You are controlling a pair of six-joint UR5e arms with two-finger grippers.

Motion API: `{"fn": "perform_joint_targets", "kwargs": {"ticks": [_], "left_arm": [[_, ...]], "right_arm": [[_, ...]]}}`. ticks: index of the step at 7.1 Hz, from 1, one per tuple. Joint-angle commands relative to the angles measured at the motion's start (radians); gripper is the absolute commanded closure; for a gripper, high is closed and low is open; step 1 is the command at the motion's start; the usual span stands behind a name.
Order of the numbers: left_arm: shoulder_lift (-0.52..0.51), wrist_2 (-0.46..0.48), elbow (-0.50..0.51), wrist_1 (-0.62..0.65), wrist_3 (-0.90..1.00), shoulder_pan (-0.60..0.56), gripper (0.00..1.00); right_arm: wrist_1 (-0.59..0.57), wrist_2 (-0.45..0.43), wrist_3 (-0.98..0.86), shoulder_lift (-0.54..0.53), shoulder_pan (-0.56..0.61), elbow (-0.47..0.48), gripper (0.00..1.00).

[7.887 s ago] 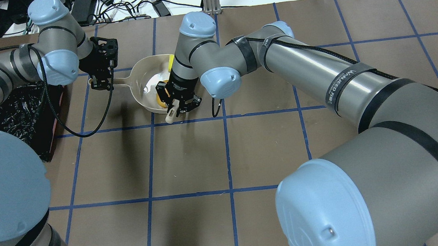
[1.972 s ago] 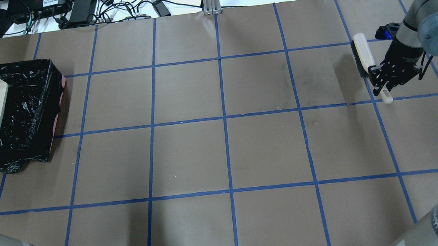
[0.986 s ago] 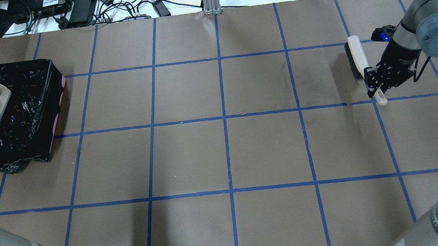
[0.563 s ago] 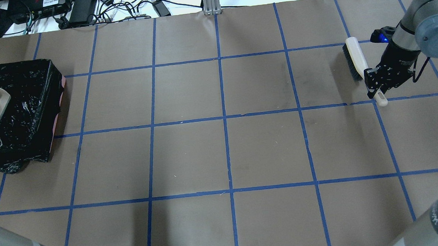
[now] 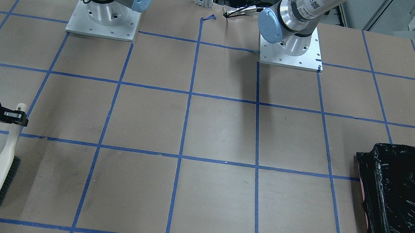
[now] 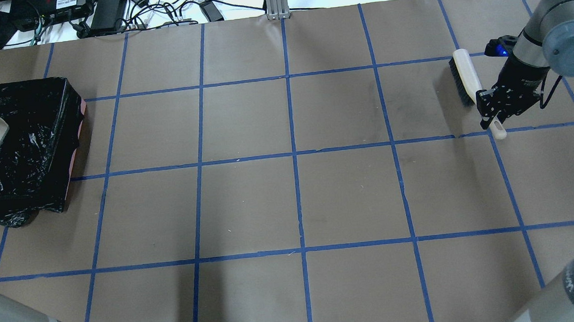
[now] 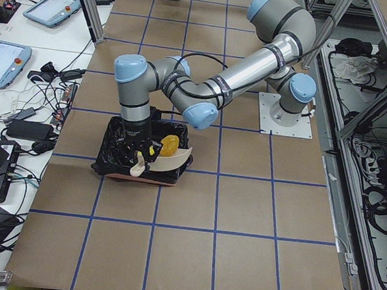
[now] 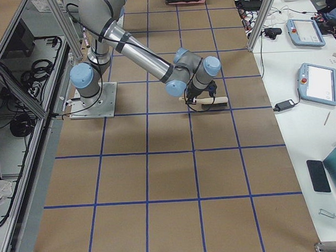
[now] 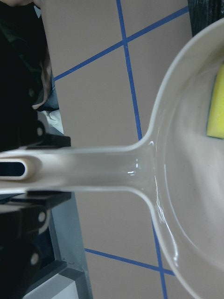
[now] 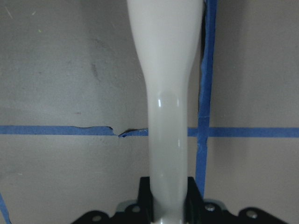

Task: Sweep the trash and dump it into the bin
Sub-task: 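Tilt the dustpan over the black bin with the left gripper to dump the trash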

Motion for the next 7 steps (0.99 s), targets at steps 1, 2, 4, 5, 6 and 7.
{"fn": "perform_joint_targets", "kwargs": {"ticks": [1, 2, 4, 5, 6, 7], "left_arm": [[-0.003, 0.038, -0.008, 0.028, -0.017, -0.026, 1.0], [0.011, 0.04, -0.035, 0.031, -0.014, -0.026, 1.0], [0.02, 0.06, -0.049, 0.067, 0.015, -0.042, 1.0], [0.025, 0.101, -0.049, 0.094, 0.038, -0.068, 1.0], [0.034, 0.129, -0.049, 0.097, 0.044, -0.082, 1.0], [0.041, 0.143, -0.06, 0.095, 0.053, -0.084, 1.0]], "right_arm": [[-0.014, -0.006, 0.002, 0.002, 0.001, -0.001, 0.1], [-0.018, -0.012, 0.003, -0.001, -0.001, -0.002, 0.0], [0.002, -0.01, 0.092, -0.033, 0.011, -0.014, 0.0], [0.001, -0.012, 0.097, -0.054, 0.011, -0.016, 0.0], [-0.005, -0.013, 0.098, -0.091, 0.011, -0.017, 0.0], [0.017, -0.01, 0.098, -0.132, 0.013, -0.039, 0.0]]}}
